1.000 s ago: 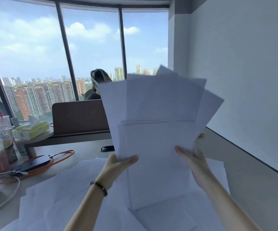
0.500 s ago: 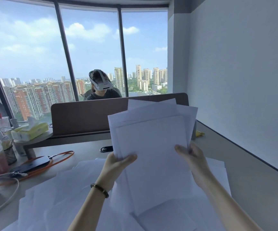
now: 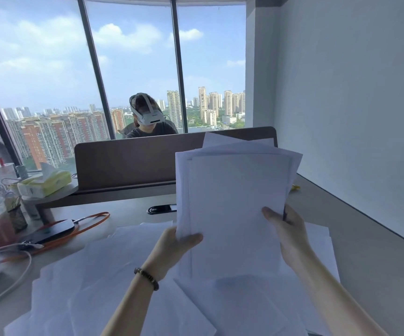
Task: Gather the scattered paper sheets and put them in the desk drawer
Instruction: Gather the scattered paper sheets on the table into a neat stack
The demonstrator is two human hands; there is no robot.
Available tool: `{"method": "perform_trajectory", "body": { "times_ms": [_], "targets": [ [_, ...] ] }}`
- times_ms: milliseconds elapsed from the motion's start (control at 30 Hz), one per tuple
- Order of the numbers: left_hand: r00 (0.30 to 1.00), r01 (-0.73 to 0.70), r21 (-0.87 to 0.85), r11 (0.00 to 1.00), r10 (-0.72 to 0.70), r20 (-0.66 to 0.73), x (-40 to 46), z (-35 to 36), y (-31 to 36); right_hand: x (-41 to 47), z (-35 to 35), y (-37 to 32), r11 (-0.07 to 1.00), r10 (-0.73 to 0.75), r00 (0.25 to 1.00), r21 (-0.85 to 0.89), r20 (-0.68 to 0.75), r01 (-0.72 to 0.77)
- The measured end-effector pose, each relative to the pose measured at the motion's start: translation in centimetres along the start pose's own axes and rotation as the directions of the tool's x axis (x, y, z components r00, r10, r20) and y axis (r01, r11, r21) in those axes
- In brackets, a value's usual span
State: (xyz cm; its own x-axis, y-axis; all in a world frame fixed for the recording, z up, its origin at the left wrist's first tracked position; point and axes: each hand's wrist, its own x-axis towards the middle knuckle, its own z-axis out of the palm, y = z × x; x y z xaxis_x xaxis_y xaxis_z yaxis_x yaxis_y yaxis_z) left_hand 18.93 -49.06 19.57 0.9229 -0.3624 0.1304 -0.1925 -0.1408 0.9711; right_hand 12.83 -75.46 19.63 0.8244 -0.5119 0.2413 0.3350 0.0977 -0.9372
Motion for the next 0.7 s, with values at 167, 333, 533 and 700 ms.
{"method": "perform_trajectory", "body": {
  "times_ms": [167,333,533,700],
  "targets": [
    [0.991,-0.07,-0.247,0.967,0.038,-0.131,0.2,0.1,0.1,-0.1,0.2,-1.0,0.997,-0.017,0.998,0.079,0.055,0.013],
    [0.99,-0.069,-0.407,0.911,0.012,-0.142,-0.3,0.8,-0.9,-0.4,-0.3,0.1,0.999,0.042,0.99,0.019,0.135,-0.045],
    [1.0,0.015,-0.306,0.952,-0.022,-0.017,-1.0,1.6,-3.3,-1.0,0.0,2.1,0.997,0.071,0.977,-0.048,0.2,-0.062],
    [1.0,0.022,-0.196,0.98,-0.024,-0.007,-1.3,1.1,-4.7,-1.0,0.5,3.2,0.987,0.083,0.98,-0.15,0.18,-0.056]
  ]
}}
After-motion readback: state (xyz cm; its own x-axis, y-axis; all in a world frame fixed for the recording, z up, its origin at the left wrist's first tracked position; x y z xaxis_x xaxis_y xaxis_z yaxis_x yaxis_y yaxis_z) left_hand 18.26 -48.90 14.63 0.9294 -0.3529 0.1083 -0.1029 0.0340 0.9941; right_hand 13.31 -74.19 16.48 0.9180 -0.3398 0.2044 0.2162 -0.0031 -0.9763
